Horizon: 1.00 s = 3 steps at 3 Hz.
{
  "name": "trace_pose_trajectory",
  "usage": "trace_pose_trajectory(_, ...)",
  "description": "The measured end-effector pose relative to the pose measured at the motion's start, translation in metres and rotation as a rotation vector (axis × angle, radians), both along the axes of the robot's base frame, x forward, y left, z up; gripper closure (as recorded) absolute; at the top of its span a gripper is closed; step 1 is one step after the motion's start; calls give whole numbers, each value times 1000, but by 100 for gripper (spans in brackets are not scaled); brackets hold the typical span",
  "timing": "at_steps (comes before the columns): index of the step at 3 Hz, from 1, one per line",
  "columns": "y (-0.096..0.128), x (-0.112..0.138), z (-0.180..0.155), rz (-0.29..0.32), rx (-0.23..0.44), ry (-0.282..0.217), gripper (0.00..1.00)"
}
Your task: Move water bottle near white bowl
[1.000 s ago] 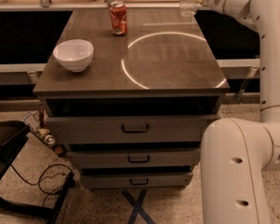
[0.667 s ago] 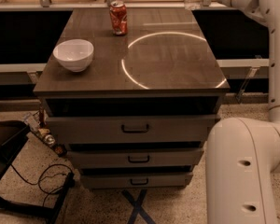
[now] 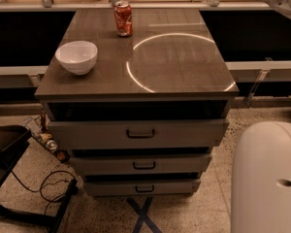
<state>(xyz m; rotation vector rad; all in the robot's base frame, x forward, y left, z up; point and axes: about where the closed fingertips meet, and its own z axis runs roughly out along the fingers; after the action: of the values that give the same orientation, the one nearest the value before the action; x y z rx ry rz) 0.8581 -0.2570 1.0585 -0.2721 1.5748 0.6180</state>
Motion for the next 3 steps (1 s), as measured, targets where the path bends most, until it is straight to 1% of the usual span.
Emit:
trace_pose_trajectory(1, -4, -16, 7, -18, 12, 5, 100)
trace_pose_trajectory(2, -18, -66, 59, -76, 58, -100, 100)
trace_pose_trajectory(3, 2, -61, 43, -45, 74, -72, 100)
